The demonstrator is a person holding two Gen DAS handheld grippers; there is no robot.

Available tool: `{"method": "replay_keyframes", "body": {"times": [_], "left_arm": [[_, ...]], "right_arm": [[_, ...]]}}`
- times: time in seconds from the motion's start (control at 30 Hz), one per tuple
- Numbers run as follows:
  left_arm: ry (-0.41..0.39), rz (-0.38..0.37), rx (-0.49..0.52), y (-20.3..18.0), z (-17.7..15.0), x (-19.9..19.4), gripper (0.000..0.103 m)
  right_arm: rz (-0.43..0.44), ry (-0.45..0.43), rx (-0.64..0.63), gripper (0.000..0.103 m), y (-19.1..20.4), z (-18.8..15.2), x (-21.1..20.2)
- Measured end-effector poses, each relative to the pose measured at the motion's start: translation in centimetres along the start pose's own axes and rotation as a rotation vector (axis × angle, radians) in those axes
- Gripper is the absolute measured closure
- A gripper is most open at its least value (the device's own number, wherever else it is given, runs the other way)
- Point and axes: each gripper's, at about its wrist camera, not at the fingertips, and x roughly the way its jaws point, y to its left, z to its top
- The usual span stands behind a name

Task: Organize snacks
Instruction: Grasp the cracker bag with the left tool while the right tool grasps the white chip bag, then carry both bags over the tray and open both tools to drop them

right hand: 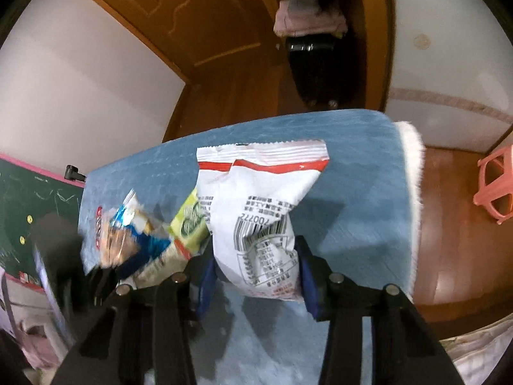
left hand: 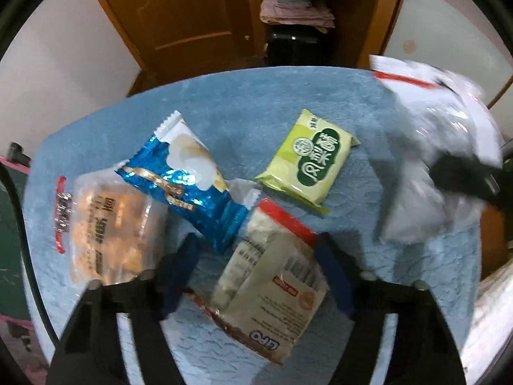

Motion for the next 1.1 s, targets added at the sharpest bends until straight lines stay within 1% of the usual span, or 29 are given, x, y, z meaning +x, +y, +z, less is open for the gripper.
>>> {"method": "replay_keyframes", "body": {"times": [0.03,0.07,0.1,0.13,0.17,0.2,0.23,0.3,0.37,0.43,0.5,0.67,0.8,0.83,0.9,1.0,1.1], "left_arm": [[0.007,-0.039,-0.007,0.0,0.0,-0.1,0.058],[0.01,-0.037,-0.009,0.0,-0.1,-0.3,0.06],[0.01,-0.029,-0.004,-0.1,-0.1,-0.4,0.067],[0.006,-0.032,0.008,-0.3,-0.2,-0.7,0.069],[0.002,-0.029,0.015,-0.4,-0.4,-1.0,0.075],[0.002,-0.029,0.021,-0.4,-0.5,-1.3,0.079],[0.009,-0.041,0.026,-0.3,-0.8,-1.7,0.08],[0.019,-0.06,0.032,-0.1,-1.3,-2.4,0.082],[0.021,-0.056,0.053,0.2,-2.2,-3.5,0.082],[0.019,-0.053,0.066,0.6,-3.1,-4.9,0.082],[0.01,-0.068,0.067,1.3,-3.7,-6.4,0.082],[-0.046,-0.114,0.071,4.4,-6.0,-13.1,0.082],[-0.104,-0.151,0.097,7.4,-9.8,-20.1,0.082],[-0.116,-0.145,0.11,8.2,-11.2,-22.1,0.082],[-0.114,-0.127,0.118,9.8,-13.5,-25.0,0.082],[-0.101,-0.136,0.101,12.4,-17.2,-28.3,0.082],[-0.118,-0.147,0.093,14.4,-20.8,-30.9,0.082]], "right_arm": [[0.006,-0.008,0.006,0.058,-0.2,-0.7,-0.7],[0.012,-0.015,0.013,0.058,-0.4,-1.4,-1.3],[0.015,-0.022,0.021,0.058,-0.6,-2.1,-1.9],[0.024,-0.027,0.033,0.058,-0.8,-3.0,-2.5],[0.038,-0.027,0.051,0.058,-1.1,-3.9,-2.9],[0.046,-0.024,0.066,0.058,-1.3,-4.7,-3.2],[0.05,-0.024,0.079,0.058,-1.3,-5.3,-3.5],[0.058,-0.029,0.09,0.058,-1.2,-6.7,-4.2],[0.063,-0.034,0.097,0.058,-0.6,-8.1,-4.9],[0.071,-0.038,0.096,0.059,0.0,-9.1,-5.7],[0.076,-0.049,0.093,0.059,0.6,-9.8,-6.8],[0.097,-0.108,0.08,0.059,3.3,-12.2,-11.3],[0.105,-0.149,0.045,0.059,6.5,-15.2,-15.1],[0.104,-0.159,0.034,0.059,7.5,-16.2,-16.2],[0.096,-0.179,0.015,0.059,9.4,-18.6,-18.1],[0.083,-0.21,-0.013,0.059,12.3,-22.1,-20.7],[0.063,-0.239,-0.044,0.059,15.1,-25.9,-23.0]]}}
